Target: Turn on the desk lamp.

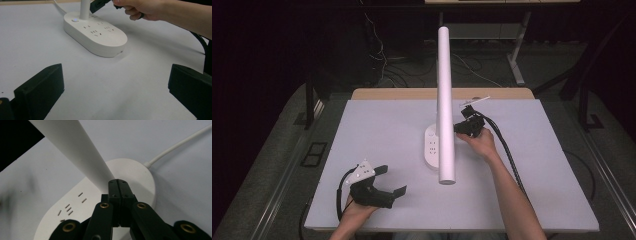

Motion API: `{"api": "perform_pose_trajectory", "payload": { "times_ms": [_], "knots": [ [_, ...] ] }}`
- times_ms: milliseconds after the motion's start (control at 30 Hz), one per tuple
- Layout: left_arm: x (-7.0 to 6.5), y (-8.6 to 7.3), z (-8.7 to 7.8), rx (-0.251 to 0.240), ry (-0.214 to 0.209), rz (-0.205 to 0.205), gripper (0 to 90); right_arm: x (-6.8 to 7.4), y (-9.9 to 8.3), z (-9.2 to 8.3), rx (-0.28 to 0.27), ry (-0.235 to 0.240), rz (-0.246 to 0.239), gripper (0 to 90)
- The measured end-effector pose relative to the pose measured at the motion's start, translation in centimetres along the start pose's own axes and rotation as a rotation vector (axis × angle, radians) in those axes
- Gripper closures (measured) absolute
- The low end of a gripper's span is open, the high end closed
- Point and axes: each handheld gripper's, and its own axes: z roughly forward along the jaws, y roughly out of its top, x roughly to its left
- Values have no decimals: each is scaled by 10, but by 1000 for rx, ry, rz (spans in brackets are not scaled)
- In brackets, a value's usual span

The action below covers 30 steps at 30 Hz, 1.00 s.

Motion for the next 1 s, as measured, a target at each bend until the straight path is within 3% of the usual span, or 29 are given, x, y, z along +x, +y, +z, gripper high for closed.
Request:
{"api": "perform_pose_trajectory", "payload": {
  "times_ms": [300, 467, 667, 1000],
  "knots": [
    [0, 0, 0, -1, 1, -3, 0, -6, -3, 3, 16, -14, 11, 894],
    [0, 0, 0, 0, 1, -2, 0, -6, -5, 4, -4, -26, 15, 897],
    [-1, 0, 1, -1, 0, -2, 0, -11, -12, 4, -52, 2, 46, 898],
    [0, 0, 0, -2, 0, 0, 0, -6, -12, 3, -40, -34, 20, 898]
  ]
}}
